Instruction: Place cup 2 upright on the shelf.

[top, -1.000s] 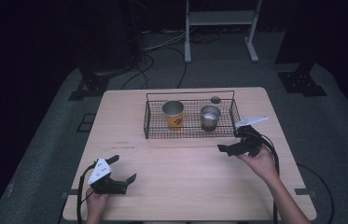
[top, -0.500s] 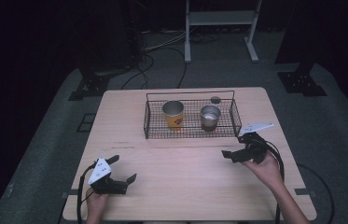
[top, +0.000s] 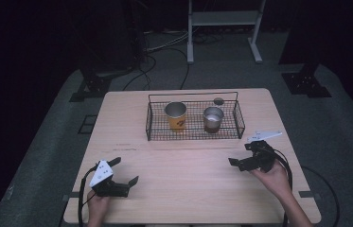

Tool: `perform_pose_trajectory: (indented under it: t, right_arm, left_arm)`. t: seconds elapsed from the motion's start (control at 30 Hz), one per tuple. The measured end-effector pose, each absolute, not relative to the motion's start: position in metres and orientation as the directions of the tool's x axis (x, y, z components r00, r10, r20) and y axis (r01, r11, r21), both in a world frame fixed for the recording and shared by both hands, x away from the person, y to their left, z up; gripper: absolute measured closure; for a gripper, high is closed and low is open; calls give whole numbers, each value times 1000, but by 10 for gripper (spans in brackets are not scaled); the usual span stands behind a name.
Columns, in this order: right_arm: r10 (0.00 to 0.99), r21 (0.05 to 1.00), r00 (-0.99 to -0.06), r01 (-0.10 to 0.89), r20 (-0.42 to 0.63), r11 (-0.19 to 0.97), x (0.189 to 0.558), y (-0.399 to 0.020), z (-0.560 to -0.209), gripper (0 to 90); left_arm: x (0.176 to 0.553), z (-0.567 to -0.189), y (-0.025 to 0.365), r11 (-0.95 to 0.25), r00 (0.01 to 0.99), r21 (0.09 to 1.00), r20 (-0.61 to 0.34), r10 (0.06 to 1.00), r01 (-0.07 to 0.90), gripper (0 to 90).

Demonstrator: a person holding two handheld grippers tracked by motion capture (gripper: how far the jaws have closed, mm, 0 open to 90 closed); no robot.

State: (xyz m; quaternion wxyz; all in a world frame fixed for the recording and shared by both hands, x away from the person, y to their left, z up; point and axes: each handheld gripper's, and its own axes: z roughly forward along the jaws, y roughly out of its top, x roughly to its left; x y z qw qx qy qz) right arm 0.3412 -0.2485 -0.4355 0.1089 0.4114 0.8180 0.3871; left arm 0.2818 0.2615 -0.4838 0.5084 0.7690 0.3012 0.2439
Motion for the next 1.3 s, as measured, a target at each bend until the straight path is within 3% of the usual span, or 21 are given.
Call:
perform_pose_trajectory:
  t: [1.3]
  right_arm:
    - [776, 755, -613, 577, 148, 312, 297, -270, -469, 40]
  left_arm:
    - [281, -484, 261, -308, 696, 926, 75, 714, 216, 0]
